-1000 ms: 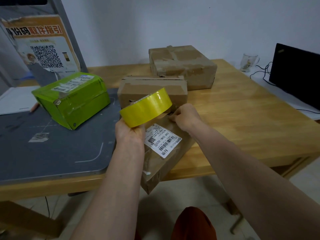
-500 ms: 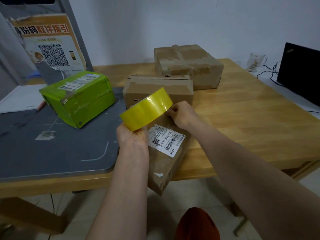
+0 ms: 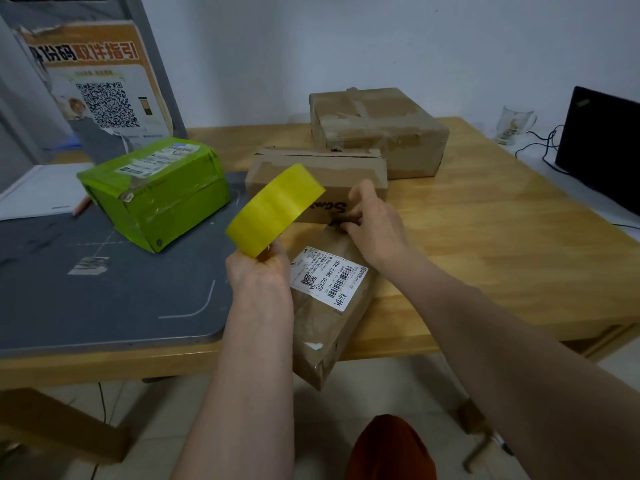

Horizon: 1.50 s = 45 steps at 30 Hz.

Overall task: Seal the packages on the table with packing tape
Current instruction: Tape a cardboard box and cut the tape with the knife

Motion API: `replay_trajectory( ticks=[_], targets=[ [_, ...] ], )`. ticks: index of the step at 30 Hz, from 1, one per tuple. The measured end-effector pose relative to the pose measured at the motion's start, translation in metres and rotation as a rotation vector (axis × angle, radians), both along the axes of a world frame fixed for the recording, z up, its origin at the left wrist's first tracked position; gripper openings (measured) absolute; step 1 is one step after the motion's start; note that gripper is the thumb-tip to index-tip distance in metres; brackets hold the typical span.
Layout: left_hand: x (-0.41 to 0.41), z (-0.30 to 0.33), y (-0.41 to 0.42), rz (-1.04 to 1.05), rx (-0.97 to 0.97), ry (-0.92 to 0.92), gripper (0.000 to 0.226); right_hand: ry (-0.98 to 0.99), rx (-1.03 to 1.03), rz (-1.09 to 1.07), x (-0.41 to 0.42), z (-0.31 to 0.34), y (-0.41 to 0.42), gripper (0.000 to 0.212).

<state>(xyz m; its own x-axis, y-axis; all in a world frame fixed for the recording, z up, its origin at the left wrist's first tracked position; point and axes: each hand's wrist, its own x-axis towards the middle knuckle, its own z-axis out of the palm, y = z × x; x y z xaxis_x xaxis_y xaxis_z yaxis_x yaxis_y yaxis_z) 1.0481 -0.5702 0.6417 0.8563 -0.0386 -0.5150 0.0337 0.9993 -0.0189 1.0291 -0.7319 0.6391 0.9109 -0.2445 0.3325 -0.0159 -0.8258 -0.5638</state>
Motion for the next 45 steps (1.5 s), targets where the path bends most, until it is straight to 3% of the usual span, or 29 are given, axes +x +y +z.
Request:
replay_trajectory(
  ticks=[4, 9, 17, 24, 27, 31, 35, 45],
  targets=[
    [-0.002, 0.001, -0.001, -0.027, 0.016, -0.024, 0.014, 0.069, -0.119, -0.008, 0.014, 0.000, 0.000, 0.026],
    [-0.001, 0.000, -0.001, -0.037, 0.017, -0.035, 0.007, 0.036, -0.169, 0.071, 0.014, -0.003, -0.001, 0.023],
    [0.000, -0.002, -0.001, -0.041, 0.053, -0.041, 0.011, 0.124, -0.481, 0.222, 0.008, -0.002, -0.001, 0.029],
    [-0.001, 0.000, -0.001, -0.035, 0.040, -0.040, 0.017, 0.071, -0.132, 0.188, -0.004, -0.002, -0.006, 0.027],
    [-0.002, 0.002, -0.001, -0.032, 0.006, -0.032, 0.011, 0.103, -0.172, 0.127, 0.003, -0.001, 0.000, 0.024],
    [-0.001, 0.002, -0.001, -0.028, -0.004, -0.015, 0.023, 0.087, -0.141, 0.080, 0.009, 0.002, 0.006, 0.024],
    [-0.001, 0.004, 0.000, -0.044, -0.028, -0.050, 0.011, 0.108, -0.104, 0.112, 0.008, 0.006, -0.002, 0.024],
    [-0.002, 0.004, 0.000, -0.057, -0.049, -0.030, 0.016, 0.218, -0.227, 0.177, 0.007, 0.010, -0.009, 0.029]
  ],
)
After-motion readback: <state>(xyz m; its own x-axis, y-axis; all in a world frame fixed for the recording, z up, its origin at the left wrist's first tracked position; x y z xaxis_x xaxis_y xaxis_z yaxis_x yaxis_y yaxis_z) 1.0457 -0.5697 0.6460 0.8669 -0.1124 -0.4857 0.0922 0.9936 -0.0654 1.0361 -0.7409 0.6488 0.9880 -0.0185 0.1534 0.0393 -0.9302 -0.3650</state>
